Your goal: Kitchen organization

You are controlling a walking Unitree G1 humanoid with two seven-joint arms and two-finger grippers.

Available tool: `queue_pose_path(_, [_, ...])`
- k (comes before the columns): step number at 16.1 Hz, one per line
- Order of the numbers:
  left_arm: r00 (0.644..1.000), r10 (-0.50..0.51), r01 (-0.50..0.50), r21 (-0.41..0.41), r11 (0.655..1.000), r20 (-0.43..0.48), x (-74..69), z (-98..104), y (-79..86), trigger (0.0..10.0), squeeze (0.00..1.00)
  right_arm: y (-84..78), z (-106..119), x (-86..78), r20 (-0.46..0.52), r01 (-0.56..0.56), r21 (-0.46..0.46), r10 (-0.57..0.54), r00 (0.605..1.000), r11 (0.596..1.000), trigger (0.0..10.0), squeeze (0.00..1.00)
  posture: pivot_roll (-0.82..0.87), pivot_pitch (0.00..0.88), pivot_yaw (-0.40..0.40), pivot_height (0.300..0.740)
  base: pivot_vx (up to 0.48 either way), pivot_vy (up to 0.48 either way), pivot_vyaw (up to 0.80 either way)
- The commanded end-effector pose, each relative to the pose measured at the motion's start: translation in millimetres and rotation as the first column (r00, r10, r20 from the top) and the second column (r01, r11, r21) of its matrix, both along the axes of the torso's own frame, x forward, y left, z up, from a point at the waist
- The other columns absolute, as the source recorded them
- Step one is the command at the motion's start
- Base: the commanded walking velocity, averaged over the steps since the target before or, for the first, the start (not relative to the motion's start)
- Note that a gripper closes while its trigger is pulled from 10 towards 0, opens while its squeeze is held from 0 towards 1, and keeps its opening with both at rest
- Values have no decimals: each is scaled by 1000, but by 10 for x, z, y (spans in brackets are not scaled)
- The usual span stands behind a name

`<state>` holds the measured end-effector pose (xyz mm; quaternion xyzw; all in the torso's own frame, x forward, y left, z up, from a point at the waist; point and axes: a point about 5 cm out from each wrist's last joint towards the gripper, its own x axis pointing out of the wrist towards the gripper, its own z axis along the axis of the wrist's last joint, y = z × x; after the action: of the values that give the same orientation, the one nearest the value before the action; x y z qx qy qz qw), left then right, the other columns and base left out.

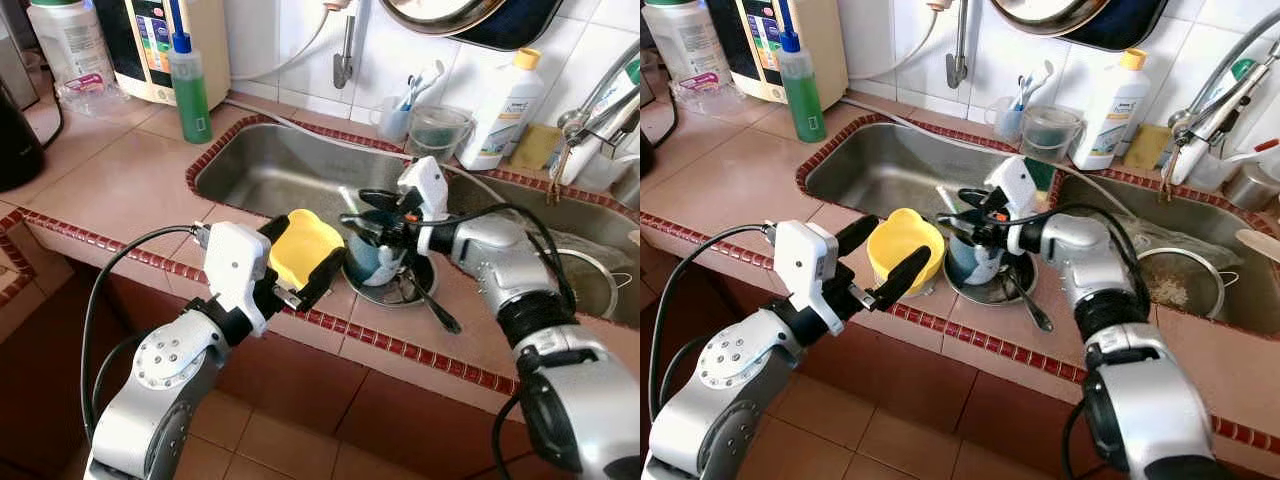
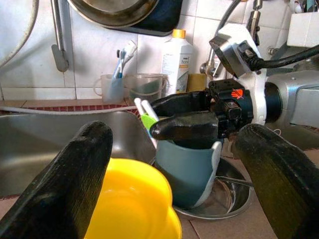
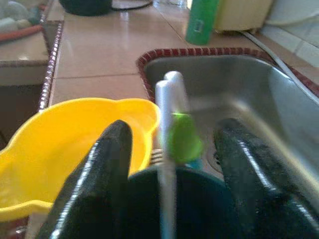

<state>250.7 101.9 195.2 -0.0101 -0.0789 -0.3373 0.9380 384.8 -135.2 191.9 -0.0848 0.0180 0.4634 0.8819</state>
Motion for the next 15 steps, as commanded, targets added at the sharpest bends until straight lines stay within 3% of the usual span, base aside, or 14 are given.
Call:
queue_pose_path(1, [1000, -5, 5, -2, 1000, 20, -10, 56, -25, 10000, 0, -60, 52, 32, 5, 25, -5, -25, 1000, 1000, 0, 0, -22, 47, -88, 740, 0, 0, 0])
queue_pose_path(10, [1000, 13, -13, -5, 1000, 29, -7, 70, -15, 10000, 0, -65, 104, 83, 2, 47, -8, -47, 999, 999, 0, 0, -14, 45, -96, 740, 0, 0, 0])
queue_pose_path(15, [999, 12, -12, -7, 1000, 30, -8, 70, -20, 10000, 0, -62, 208, 94, 26, 29, 43, -30, 999, 999, 0, 0, -17, 42, -95, 740, 0, 0, 0])
